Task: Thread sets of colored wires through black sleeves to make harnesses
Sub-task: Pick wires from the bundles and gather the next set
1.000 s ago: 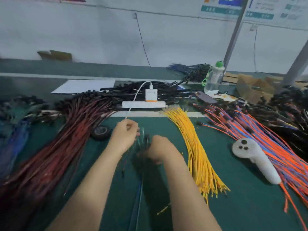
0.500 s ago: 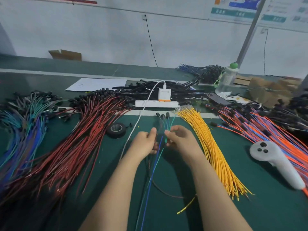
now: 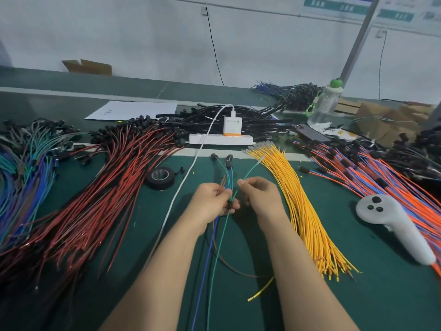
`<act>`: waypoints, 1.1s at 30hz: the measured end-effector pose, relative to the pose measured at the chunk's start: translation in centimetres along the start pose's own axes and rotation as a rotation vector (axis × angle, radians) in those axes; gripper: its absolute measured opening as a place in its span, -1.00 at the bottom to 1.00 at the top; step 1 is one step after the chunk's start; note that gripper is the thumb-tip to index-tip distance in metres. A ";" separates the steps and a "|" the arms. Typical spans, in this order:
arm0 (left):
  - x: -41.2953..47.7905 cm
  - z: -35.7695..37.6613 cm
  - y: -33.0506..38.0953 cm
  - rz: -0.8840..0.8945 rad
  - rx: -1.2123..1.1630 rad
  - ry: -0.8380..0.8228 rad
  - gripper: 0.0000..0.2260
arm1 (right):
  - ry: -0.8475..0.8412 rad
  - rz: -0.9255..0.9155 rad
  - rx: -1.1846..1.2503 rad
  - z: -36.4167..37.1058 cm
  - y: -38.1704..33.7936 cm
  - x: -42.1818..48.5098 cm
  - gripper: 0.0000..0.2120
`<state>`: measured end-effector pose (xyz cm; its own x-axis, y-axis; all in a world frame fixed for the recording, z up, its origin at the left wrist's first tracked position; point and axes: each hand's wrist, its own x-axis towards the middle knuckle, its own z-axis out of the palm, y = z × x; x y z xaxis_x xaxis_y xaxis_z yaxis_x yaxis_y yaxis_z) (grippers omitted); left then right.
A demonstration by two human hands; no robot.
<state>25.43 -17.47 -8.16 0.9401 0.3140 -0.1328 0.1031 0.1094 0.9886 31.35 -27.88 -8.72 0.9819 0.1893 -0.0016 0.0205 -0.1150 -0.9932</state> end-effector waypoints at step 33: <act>-0.1 -0.1 -0.5 0.085 0.062 -0.023 -0.85 | -0.073 -0.055 -0.158 0.0 -0.7 -0.8 -0.75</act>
<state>25.22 -17.48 -8.67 0.9536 0.2974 -0.0476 0.0422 0.0245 0.9988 30.51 -27.94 -8.05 0.9624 0.2691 0.0379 0.1088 -0.2537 -0.9612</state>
